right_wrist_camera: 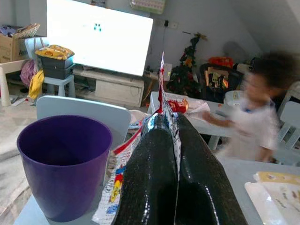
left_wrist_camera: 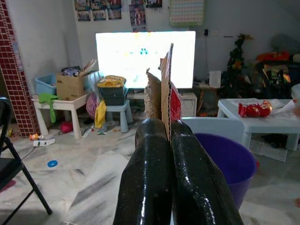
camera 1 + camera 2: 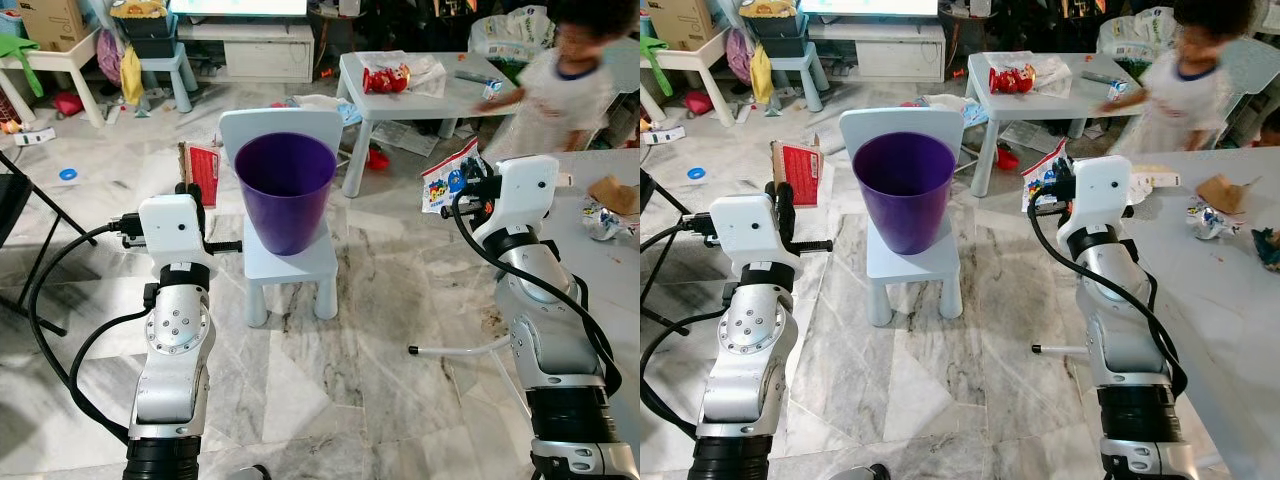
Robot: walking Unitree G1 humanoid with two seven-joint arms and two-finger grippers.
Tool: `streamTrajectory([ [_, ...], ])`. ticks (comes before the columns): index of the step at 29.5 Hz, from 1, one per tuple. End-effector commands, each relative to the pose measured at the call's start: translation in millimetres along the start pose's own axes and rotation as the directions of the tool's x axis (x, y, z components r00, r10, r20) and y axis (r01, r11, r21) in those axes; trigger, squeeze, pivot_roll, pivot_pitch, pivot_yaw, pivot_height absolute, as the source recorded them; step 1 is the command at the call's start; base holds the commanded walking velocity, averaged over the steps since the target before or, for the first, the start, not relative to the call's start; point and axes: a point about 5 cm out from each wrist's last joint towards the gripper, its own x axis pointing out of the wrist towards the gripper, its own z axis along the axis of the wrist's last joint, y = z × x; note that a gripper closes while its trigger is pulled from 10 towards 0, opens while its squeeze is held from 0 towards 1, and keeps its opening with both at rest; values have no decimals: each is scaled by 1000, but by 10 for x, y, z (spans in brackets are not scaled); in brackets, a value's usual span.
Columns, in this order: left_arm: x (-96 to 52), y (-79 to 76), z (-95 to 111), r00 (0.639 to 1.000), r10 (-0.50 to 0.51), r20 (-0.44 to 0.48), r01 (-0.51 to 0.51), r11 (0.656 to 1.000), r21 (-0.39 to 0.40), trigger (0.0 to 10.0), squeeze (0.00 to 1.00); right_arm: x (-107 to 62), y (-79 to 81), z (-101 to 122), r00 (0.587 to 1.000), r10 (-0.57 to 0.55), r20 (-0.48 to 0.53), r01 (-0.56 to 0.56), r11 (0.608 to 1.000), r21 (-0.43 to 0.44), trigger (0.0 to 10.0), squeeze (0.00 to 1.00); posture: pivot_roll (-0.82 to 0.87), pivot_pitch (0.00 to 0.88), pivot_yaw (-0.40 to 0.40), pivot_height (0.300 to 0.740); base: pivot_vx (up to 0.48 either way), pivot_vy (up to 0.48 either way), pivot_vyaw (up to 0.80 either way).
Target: Picking trash to rubbish bin
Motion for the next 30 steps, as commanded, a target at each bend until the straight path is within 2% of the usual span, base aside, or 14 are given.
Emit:
streamTrajectory([
  [1,13,-30,-5,1000,-14,-5,14,1000,-2,0,0,4,-49,6,1000,-11,2,11,1000,-8,0,0,23,89,-98,740,292,0,0],
  [14,16,-34,-11,1000,-17,-6,17,1000,-2,0,0,11,-44,6,1000,-4,5,4,1000,-9,0,0,25,82,-97,740,292,0,0],
  [21,11,-29,-17,1000,-15,-10,15,1000,-1,0,0,7,-43,2,1000,-4,4,4,1000,-7,0,0,24,86,-99,740,292,0,471],
  [30,6,-42,-25,1000,-17,-13,17,1000,-2,0,0,3,-47,-4,1000,-2,1,2,1000,-11,0,0,20,89,-101,740,291,0,0],
])
